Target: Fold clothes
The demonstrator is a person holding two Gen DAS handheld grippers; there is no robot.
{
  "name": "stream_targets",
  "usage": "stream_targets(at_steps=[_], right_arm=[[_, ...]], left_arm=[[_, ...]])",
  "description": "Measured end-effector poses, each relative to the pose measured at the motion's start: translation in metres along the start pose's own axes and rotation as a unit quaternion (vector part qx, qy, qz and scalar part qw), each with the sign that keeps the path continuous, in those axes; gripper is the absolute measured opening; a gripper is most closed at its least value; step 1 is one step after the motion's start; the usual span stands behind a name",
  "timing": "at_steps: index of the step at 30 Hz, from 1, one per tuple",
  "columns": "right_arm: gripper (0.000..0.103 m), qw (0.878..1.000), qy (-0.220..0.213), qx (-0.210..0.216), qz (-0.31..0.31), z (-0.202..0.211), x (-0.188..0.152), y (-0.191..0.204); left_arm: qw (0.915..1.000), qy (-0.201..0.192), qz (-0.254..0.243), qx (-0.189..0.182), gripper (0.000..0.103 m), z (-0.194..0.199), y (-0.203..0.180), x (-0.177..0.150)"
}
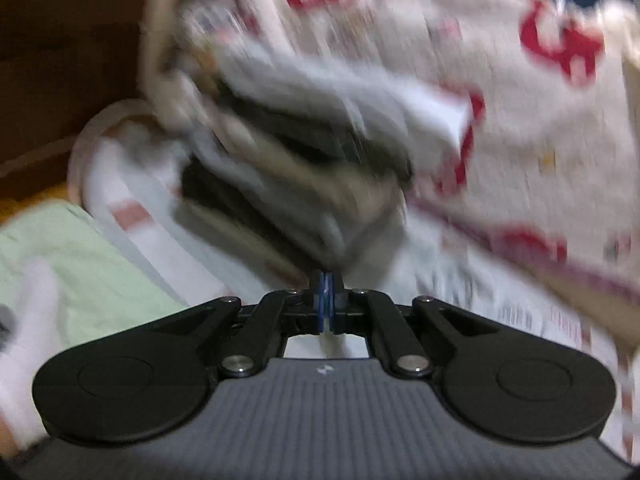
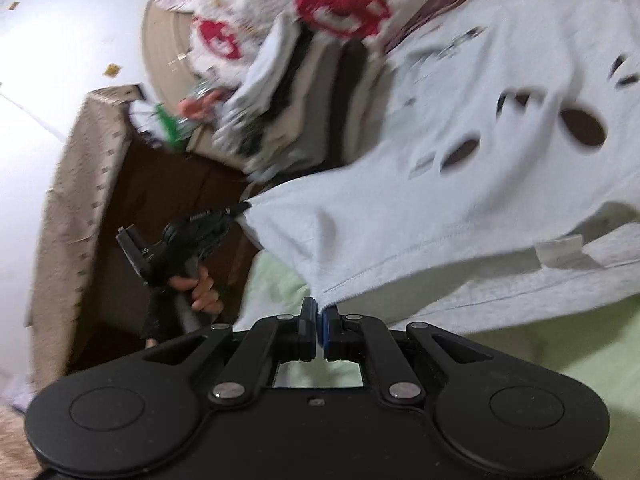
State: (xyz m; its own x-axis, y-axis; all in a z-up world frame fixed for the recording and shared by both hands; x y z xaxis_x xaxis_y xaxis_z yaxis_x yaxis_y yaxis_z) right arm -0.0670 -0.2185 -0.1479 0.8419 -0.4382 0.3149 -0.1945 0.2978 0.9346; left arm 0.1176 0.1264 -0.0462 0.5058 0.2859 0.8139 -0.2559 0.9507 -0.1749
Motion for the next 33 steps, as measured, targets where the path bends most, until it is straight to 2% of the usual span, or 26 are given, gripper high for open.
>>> stream_targets(at_steps=[2, 4, 6, 7, 8, 9, 12, 13, 14, 15, 17, 18, 19, 20, 22, 23, 24, 25, 27, 28, 31, 33], right_arm=[[0.006, 0.999, 0.027, 0.035, 0.019, -0.009, -0.006, 0.019], [0.006, 0.997, 0.048, 0.051, 0.044, -0.019, -0.01, 0.032], [0.006, 0.996, 0.055, 0.016, 0.068, -0.029, -0.013, 0.032], [0.006, 0.994, 0.062, 0.0, 0.086, -0.035, -0.015, 0.033], [0.006, 0.992, 0.074, -0.007, 0.099, -0.041, -0.02, 0.035], [0.006, 0.991, 0.09, -0.013, 0.103, -0.048, -0.025, 0.033], [0.009, 0.986, 0.141, -0.02, 0.087, -0.063, -0.042, 0.015], [0.01, 0.986, 0.15, -0.022, 0.076, -0.065, -0.047, 0.006], [0.01, 0.988, 0.141, -0.028, 0.06, -0.063, -0.048, -0.002], [0.01, 0.99, 0.13, -0.034, 0.044, -0.06, -0.049, -0.01], [0.016, 0.994, 0.103, -0.044, 0.019, -0.049, -0.049, -0.022], [0.025, 0.995, 0.084, -0.048, 0.02, -0.039, -0.048, -0.023], [0.033, 0.997, 0.06, -0.052, 0.022, -0.026, -0.045, -0.024], [0.036, 0.998, 0.034, -0.054, 0.02, -0.011, -0.042, -0.024], [0.045, 0.998, -0.021, -0.051, 0.012, 0.022, -0.035, -0.026], [0.052, 0.997, -0.039, -0.059, 0.015, 0.038, -0.031, -0.029], [0.062, 0.994, -0.046, -0.095, 0.039, 0.054, -0.029, -0.035], [0.062, 0.987, -0.052, -0.135, 0.065, 0.07, -0.027, -0.042], [0.062, 0.968, -0.075, -0.226, 0.086, 0.111, -0.022, -0.059], [0.062, 0.965, -0.094, -0.236, 0.067, 0.132, -0.018, -0.066], [0.062, 0.961, -0.171, -0.219, 0.001, 0.195, -0.006, -0.082], [0.062, 0.953, -0.194, -0.229, -0.027, 0.218, -0.004, -0.098]], left_arm=[[0.9999, 0.002, 0.012, 0.007, 0.002, 0.006, 0.014, 0.013], [0.9992, 0.012, 0.007, 0.039, 0.002, 0.0, 0.027, 0.011], [0.9961, 0.036, -0.014, 0.079, 0.002, -0.016, 0.035, -0.005], [0.992, 0.052, -0.034, 0.11, 0.002, -0.029, 0.04, -0.019], [0.9863, 0.06, -0.054, 0.144, 0.001, -0.039, 0.046, -0.032], [0.9757, 0.063, -0.084, 0.192, 0.0, -0.05, 0.055, -0.046], [0.9486, 0.112, -0.13, 0.266, 0.001, -0.076, 0.078, -0.084], [0.9528, 0.126, -0.107, 0.254, 0.001, -0.078, 0.081, -0.087], [0.9577, 0.141, -0.08, 0.238, 0.001, -0.079, 0.082, -0.089], [0.9639, 0.137, -0.072, 0.217, 0.003, -0.075, 0.073, -0.083], [0.9739, 0.109, -0.102, 0.171, 0.004, -0.063, 0.036, -0.072], [0.9773, 0.097, -0.122, 0.144, 0.009, -0.056, 0.013, -0.067], [0.9815, 0.093, -0.135, 0.099, 0.011, -0.047, -0.015, -0.068], [0.9845, 0.097, -0.136, 0.053, 0.013, -0.04, -0.041, -0.073], [0.9847, 0.11, -0.13, -0.039, 0.013, -0.027, -0.092, -0.087], [0.9817, 0.12, -0.127, -0.075, 0.013, -0.023, -0.118, -0.1], [0.9771, 0.135, -0.135, -0.093, 0.013, -0.022, -0.135, -0.114], [0.969, 0.162, -0.153, -0.107, 0.013, -0.022, -0.153, -0.134], [0.9554, 0.188, -0.178, -0.142, 0.013, -0.016, -0.177, -0.167], [0.9451, 0.2, -0.198, -0.165, 0.013, -0.009, -0.191, -0.186], [0.9166, 0.212, -0.269, -0.206, 0.013, 0.012, -0.224, -0.227], [0.9056, 0.212, -0.298, -0.215, 0.015, 0.025, -0.236, -0.244]])
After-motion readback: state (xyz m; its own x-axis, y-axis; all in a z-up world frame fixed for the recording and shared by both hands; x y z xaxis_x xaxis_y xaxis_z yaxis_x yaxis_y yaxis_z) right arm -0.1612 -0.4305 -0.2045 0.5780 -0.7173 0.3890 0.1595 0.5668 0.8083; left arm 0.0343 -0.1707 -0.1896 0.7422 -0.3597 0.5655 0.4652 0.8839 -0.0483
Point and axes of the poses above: each gripper's, at about its wrist camera, not at the fingertips, and z roughly against the way its jaws point, y to its left, x to its top, the point moved 9 cm from there along -z, roughly the way its jaws point, and after that the axes turned 12 degrees about x, right-handed, at the moved point
